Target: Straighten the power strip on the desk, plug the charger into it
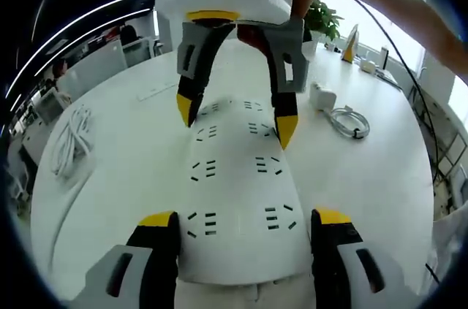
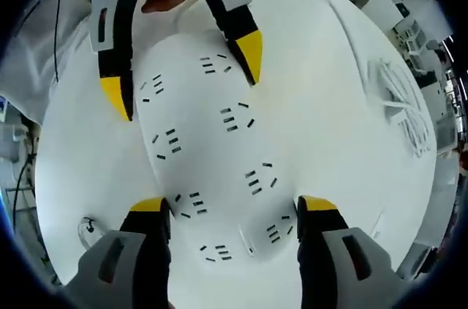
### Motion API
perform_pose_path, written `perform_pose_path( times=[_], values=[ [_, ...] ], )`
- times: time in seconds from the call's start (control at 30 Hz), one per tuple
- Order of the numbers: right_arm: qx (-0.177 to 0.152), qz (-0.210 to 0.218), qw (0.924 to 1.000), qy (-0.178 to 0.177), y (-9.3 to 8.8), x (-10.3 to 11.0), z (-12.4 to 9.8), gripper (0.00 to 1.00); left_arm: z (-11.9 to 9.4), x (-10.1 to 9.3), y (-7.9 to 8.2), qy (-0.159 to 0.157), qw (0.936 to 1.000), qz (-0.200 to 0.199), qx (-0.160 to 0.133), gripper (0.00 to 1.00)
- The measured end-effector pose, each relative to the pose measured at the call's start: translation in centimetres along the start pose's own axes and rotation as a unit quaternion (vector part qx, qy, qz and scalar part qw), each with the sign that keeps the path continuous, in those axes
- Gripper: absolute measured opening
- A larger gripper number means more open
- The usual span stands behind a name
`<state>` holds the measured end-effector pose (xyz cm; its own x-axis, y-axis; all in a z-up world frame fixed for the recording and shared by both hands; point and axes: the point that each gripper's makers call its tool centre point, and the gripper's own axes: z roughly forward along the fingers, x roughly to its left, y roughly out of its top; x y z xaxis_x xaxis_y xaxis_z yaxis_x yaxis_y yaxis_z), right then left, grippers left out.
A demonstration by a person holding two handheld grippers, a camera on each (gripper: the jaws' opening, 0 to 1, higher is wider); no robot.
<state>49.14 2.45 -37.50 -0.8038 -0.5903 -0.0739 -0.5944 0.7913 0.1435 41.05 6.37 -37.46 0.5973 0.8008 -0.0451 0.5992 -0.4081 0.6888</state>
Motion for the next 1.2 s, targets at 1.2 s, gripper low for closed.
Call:
perform_pose_path(
  times=[1.2],
  values=[
    [-0.008, 0.021, 0.9997, 0.008, -0.2, 0.19, 0.26, 0.7, 0.1, -0.02, -0.09, -0.009, 0.9998, 0.013, 0.014, 0.74]
  ],
)
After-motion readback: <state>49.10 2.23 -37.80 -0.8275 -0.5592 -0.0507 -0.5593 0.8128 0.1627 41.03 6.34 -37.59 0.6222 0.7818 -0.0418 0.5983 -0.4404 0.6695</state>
